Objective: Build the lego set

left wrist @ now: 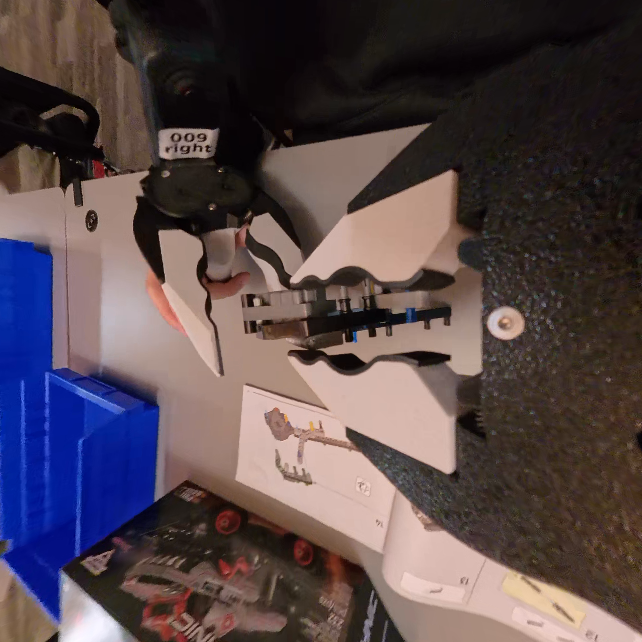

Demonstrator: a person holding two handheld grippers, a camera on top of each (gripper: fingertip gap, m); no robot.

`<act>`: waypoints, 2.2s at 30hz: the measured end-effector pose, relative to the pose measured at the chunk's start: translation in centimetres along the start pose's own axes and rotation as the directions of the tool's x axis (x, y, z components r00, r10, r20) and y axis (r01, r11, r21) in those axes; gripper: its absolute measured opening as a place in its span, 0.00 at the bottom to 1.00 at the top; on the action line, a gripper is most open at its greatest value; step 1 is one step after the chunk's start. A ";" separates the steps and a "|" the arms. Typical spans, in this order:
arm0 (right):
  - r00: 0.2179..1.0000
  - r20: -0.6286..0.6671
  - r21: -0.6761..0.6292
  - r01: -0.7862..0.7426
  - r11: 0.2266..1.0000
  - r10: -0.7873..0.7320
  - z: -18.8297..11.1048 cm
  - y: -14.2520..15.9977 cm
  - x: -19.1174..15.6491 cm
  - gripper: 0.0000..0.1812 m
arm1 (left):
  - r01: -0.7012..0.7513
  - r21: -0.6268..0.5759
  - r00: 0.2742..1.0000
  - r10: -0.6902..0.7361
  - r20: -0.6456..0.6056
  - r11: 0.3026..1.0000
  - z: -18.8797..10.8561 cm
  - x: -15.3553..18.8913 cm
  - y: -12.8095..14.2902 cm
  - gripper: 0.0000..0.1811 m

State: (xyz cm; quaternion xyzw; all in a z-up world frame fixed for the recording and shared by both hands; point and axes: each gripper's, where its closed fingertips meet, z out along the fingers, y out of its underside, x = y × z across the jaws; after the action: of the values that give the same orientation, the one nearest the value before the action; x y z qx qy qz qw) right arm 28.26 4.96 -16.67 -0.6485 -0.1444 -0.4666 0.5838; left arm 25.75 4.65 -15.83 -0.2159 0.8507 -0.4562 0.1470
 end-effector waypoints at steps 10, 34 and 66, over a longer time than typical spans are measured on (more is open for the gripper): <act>0.884 0.375 0.071 -0.327 0.942 0.279 -0.9 -1.5 -2.4 0.36 | -0.171 0.036 0.985 0.170 0.024 0.985 -0.2 0.7 -0.1 0.17; 0.581 0.722 -0.142 -0.405 0.903 0.374 -5.1 -1.7 -2.9 0.14 | -0.476 -0.037 0.876 0.470 -0.104 0.879 1.4 2.8 1.7 0.17; 0.932 0.110 -0.022 0.351 0.936 -0.346 -0.1 0.3 0.3 0.42 | 0.296 0.090 0.927 -0.263 -0.268 0.951 0.1 -1.2 -1.9 0.16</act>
State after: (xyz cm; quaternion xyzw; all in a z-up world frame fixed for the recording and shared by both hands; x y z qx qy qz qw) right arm 28.60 4.69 -16.57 -0.6481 -0.2779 -0.5311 0.4699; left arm 27.30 4.26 -14.18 -0.2652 0.7918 -0.5500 -0.0156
